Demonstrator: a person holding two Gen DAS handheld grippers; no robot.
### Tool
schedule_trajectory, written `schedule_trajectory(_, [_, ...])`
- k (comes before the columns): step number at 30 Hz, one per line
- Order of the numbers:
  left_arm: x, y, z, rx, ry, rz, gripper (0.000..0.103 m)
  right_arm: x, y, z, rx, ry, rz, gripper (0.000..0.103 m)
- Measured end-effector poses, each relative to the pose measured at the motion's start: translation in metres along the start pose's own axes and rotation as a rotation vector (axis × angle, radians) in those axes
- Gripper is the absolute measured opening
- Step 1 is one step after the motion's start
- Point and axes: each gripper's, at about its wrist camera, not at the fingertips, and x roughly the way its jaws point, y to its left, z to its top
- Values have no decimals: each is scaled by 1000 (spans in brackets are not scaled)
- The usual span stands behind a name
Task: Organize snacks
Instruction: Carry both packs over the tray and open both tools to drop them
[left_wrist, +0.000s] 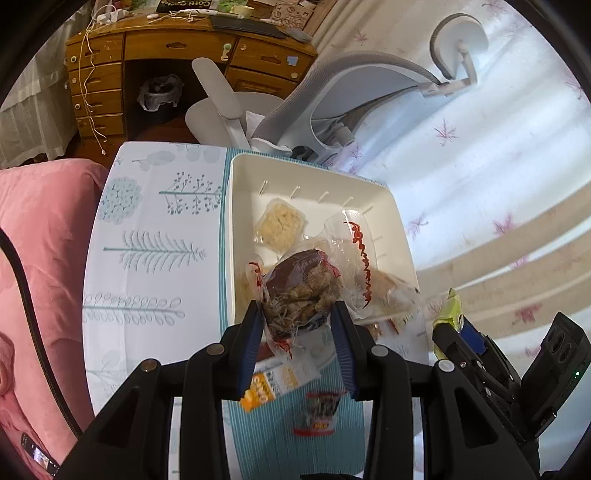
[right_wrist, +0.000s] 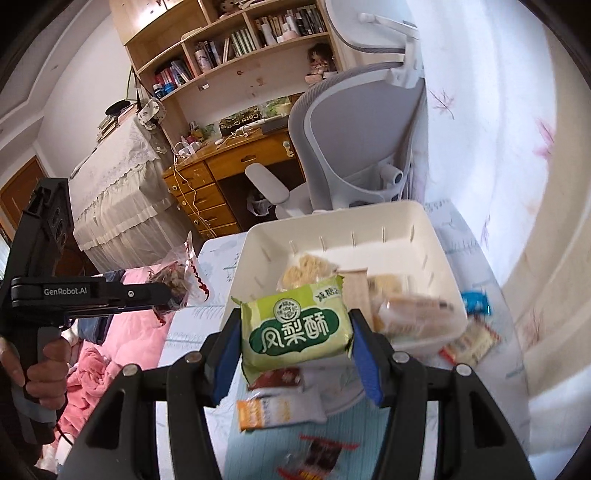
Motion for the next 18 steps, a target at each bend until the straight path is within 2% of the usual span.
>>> schedule_trajectory(11, [46, -14, 27, 12, 0, 2, 36, 42, -17, 20, -43, -14, -13, 56])
schedule_trajectory(14, [55, -17, 30, 16, -13, 11, 37, 50, -20, 22, -34, -14, -18, 59])
schedule_trajectory(15, [56, -18, 31, 15, -21, 16, 46, 52, -22, 23, -32, -5, -28, 61])
schedule_trajectory(16, [57, -18, 31, 17, -34, 14, 65, 56, -23, 23, -27, 15, -48, 67])
schedule_trajectory(18, [58, -18, 32, 13, -42, 24, 75, 58, -26, 21, -12, 32, -49, 69])
